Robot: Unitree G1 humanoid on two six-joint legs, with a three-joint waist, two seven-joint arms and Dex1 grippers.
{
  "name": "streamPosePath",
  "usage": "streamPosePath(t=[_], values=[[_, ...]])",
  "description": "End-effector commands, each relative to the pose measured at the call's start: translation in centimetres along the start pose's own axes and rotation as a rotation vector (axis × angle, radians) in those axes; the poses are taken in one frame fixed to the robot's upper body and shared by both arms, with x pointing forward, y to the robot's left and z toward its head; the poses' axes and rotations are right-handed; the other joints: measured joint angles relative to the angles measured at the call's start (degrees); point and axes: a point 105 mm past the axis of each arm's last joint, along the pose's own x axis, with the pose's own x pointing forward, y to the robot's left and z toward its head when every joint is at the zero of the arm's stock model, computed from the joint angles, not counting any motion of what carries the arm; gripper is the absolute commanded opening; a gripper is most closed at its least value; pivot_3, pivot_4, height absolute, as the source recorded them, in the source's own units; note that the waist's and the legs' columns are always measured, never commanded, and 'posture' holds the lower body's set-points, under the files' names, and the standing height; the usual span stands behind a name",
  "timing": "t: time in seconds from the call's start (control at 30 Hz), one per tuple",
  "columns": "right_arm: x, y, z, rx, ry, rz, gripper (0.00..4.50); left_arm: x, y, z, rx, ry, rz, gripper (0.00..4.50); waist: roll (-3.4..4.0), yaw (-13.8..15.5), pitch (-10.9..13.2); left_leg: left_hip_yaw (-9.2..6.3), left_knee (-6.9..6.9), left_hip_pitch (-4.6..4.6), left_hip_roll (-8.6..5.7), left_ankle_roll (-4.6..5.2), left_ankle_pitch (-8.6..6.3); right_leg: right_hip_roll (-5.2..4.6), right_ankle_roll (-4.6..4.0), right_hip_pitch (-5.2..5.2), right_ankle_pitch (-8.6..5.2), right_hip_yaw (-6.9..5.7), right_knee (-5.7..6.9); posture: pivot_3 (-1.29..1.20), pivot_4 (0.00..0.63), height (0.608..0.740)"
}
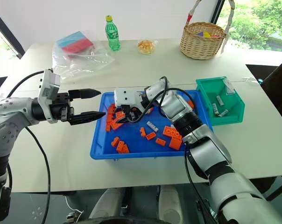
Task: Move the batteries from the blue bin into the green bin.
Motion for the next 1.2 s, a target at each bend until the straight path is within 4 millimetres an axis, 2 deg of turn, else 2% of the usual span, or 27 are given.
streamPosePath(t=[0.03,0.1,0.2,0.3,0.43,0.6,1.0,1.1,1.17,1.2], values=[[-3.2,-1.3,2.2,0.056,-0.047,-0.148,2.19,-0.5,-0.2,0.9,0.042,-0.016,0.014,4.5,0.0,0.05,0.0,0.01,0.01,-0.01,0.0,0.0,0.0,-0.01,0.0,-0.03,0.0,0.01,0.03,0.0,0.15,0.693],[-4.9,-1.0,2.4,0.142,-0.053,-0.208,2.19,-0.6,-0.3,0.8,0.038,-0.012,0.012,4.5,0.0,0.24,0.0,0.0,0.01,-0.02,0.0,0.0,0.0,-0.03,0.0,-0.05,0.0,0.01,0.07,0.0,0.15,0.693],[-7.3,0.0,0.7,0.225,0.042,-0.322,2.19,-0.4,-0.3,0.7,0.03,-0.009,0.0,4.5,-0.02,0.35,-0.01,-0.02,0.01,-0.04,-0.01,0.01,-0.01,-0.06,-0.01,-0.06,-0.01,-0.01,0.1,0.0,0.15,0.693],[-8.2,1.6,-1.0,0.338,0.093,-0.382,2.19,-0.1,-0.3,0.6,0.024,-0.01,-0.02,4.5,-0.02,0.28,-0.01,0.01,0.03,-0.03,-0.02,0.03,-0.02,-0.12,-0.01,-0.02,-0.01,-0.01,0.07,0.0,0.15,0.693],[-7.9,3.7,-2.7,0.503,0.106,-0.425,2.19,0.5,0.0,0.7,0.027,-0.016,-0.04,4.5,-0.02,-0.01,-0.01,0.02,0.03,-0.04,0.01,0.04,-0.01,-0.16,-0.01,-0.04,-0.02,0.0,0.08,0.0,0.15,0.693],[-7.2,4.4,-4.1,0.594,0.105,-0.48,2.19,1.1,0.2,0.8,0.031,-0.017,-0.077,4.5,-0.03,0.18,-0.02,0.02,0.05,-0.03,0.0,0.05,-0.01,-0.12,-0.01,-0.02,-0.02,-0.02,0.08,0.0,0.15,0.693],[-6.0,5.9,-8.4,0.654,0.191,-0.507,2.19,1.1,-0.4,1.1,0.033,-0.011,-0.135,4.5,-0.03,0.18,-0.02,0.03,0.06,-0.03,-0.01,0.06,0.0,-0.1,0.0,0.03,-0.02,-0.03,0.05,0.0,0.15,0.693],[-5.9,6.0,-8.9,0.65,0.2,-0.503,1.36,1.1,-0.9,1.1,0.028,-0.01,-0.154,4.5,-0.04,0.09,-0.02,0.03,0.05,0.01,0.01,0.06,-0.01,-0.08,0.0,0.06,-0.02,-0.03,0.04,0.0,0.15,0.693],[-6.0,6.0,-8.7,0.647,0.188,-0.501,0.32,1.0,-1.1,1.1,0.027,-0.008,-0.159,4.5,-0.04,0.11,-0.02,0.03,0.05,0.01,0.01,0.07,-0.01,-0.06,0.0,0.06,-0.02,-0.03,0.04,0.0,0.15,0.693],[-6.2,5.8,-8.4,0.648,0.176,-0.501,0.05,1.0,-1.2,1.1,0.025,-0.006,-0.163,4.5,-0.04,0.13,-0.02,0.02,0.05,0.01,0.02,0.07,-0.01,-0.06,0.0,0.06,-0.02,-0.03,0.04,0.0,0.15,0.693]])
